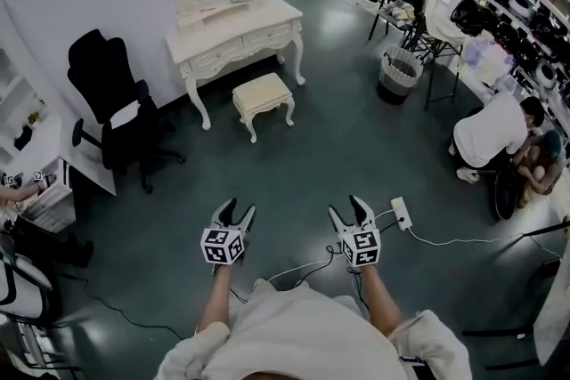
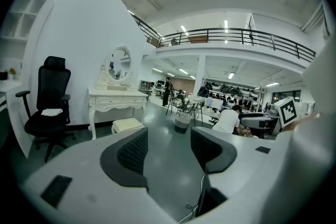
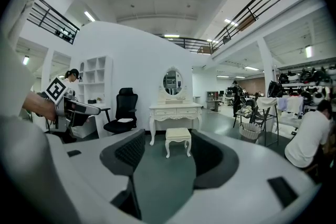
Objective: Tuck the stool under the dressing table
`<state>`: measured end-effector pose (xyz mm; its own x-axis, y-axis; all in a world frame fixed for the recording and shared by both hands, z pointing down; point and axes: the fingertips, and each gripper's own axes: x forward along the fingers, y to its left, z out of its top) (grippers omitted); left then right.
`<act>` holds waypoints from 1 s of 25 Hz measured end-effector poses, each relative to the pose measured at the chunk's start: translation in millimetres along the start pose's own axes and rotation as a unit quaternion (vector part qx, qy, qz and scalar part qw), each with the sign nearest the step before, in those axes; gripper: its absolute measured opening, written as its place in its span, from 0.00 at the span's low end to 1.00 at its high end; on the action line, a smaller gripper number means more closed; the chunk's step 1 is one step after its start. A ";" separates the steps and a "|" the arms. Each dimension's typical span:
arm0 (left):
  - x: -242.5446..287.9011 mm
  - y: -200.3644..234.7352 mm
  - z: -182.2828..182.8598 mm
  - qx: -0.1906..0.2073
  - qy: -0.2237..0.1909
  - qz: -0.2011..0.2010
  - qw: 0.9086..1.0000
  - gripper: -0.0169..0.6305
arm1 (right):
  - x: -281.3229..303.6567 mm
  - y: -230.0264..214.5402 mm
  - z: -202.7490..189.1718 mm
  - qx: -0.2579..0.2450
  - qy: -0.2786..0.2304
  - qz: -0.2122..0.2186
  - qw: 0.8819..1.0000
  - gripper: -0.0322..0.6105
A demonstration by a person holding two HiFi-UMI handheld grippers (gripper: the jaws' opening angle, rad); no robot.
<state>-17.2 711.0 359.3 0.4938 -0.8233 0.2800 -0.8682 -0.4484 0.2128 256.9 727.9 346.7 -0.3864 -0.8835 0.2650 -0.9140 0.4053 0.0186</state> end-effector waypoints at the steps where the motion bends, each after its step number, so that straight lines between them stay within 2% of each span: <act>1: 1.6 -1.8 -0.7 0.001 0.000 0.001 1.000 0.39 | -0.1 -2.6 -1.5 -0.001 0.001 0.000 1.000 0.46; 14: 54.0 -1.8 5.2 0.000 0.004 0.003 1.000 0.39 | 29.2 -45.4 -1.5 -0.005 0.003 -0.005 1.000 0.44; 25: 132.3 29.0 19.8 0.004 0.013 -0.009 1.000 0.39 | 92.9 -89.9 -1.2 0.001 0.015 -0.024 1.000 0.44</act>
<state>22.0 582.2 384.0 0.5100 -0.8058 0.3010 -0.8596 -0.4652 0.2111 303.3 609.6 370.8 -0.3390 -0.8942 0.2923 -0.9314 0.3629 0.0300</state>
